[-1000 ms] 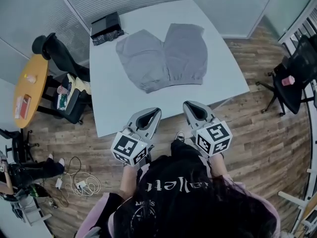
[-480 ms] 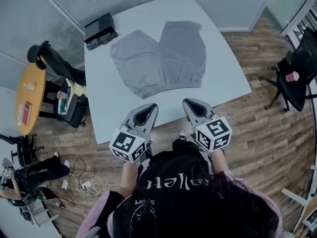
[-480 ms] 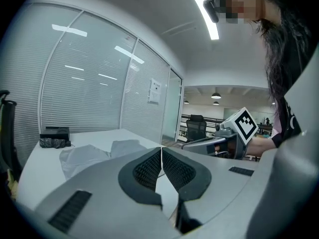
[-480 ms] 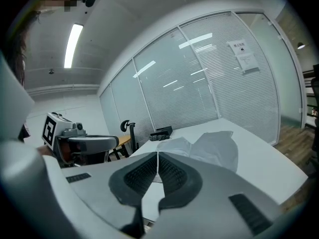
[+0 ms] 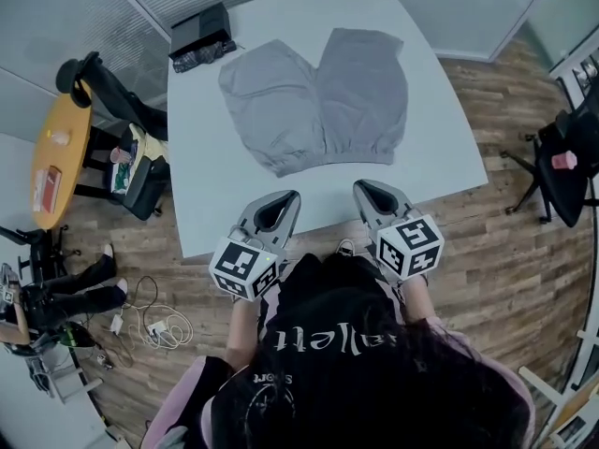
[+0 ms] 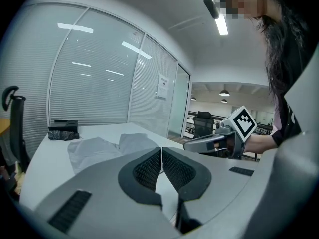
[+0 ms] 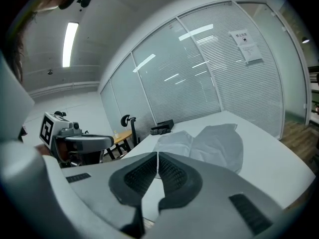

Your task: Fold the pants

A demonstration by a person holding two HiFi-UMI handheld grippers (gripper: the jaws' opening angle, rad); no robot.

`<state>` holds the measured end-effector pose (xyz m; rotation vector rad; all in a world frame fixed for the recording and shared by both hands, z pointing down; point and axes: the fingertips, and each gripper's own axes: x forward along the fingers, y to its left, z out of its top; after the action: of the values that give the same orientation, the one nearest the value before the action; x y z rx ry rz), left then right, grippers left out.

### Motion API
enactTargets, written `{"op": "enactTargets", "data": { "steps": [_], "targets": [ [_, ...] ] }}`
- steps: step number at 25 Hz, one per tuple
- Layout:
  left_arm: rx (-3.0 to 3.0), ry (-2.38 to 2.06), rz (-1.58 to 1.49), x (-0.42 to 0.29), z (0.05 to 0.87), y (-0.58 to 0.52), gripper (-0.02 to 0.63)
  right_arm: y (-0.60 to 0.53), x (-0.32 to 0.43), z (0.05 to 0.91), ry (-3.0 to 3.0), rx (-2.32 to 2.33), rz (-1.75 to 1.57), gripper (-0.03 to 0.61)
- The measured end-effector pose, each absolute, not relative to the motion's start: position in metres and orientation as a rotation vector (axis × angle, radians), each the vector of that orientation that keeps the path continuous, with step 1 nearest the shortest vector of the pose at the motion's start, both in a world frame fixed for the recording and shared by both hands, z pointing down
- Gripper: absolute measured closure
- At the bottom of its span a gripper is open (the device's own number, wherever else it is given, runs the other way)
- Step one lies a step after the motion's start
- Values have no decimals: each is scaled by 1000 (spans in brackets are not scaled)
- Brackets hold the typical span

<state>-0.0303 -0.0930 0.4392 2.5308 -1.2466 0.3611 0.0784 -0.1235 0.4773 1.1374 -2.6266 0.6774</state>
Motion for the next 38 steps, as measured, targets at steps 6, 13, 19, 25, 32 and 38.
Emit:
{"op": "enactTargets", "data": {
  "steps": [6, 13, 19, 25, 32, 38],
  "targets": [
    [2491, -1273, 398, -50, 450, -99, 588, -135, 70, 487, -2600, 1131, 694, 551],
    [2445, -1256, 531, -77, 486, -121, 586, -154, 67, 507, -2531, 1183, 733, 551],
    [2306, -1233, 575, -101, 543, -140, 586, -174, 84, 542, -2420, 1235, 731, 551],
    [2172, -1207, 662, -120, 602, -151, 570, -189, 118, 586, -2274, 1272, 748, 549],
    [2045, -1147, 677, -130, 648, -154, 465, -200, 151, 633, -2145, 1311, 818, 473],
    [1984, -1103, 732, -131, 677, -164, 423, -217, 172, 674, -2015, 1369, 916, 409]
  ]
}}
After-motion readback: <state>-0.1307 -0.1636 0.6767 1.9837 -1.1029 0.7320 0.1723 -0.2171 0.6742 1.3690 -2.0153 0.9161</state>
